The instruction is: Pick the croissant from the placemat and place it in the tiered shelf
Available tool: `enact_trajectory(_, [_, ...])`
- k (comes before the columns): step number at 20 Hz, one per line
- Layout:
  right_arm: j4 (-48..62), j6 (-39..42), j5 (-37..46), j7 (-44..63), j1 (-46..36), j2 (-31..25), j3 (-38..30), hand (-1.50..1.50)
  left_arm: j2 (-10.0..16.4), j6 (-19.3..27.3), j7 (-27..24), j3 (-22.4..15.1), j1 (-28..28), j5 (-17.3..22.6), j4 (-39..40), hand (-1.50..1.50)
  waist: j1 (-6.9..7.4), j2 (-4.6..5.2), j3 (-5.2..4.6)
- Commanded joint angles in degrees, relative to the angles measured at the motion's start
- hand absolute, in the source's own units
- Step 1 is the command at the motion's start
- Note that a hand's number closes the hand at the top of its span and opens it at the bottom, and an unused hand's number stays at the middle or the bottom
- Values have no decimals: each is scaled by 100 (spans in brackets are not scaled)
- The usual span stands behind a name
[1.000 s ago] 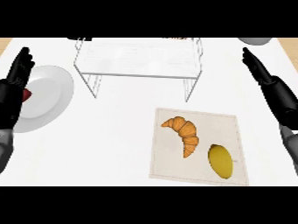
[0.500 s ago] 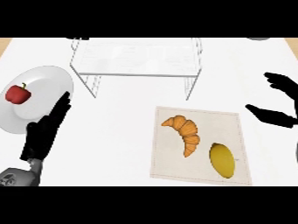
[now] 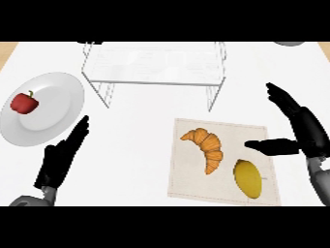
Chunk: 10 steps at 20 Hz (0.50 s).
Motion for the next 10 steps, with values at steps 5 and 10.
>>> enact_trajectory(5, [-1387,942,295,2459,-511,-632,953,-150,20,-116,273,44,-42,9,-110,0,47,-22,-13])
enact_trajectory(10, [-1679,1098,1933,3739,-1074,-1402,1803,-150,5,-209,91,43,20,31,8,0,101,-38,-43])
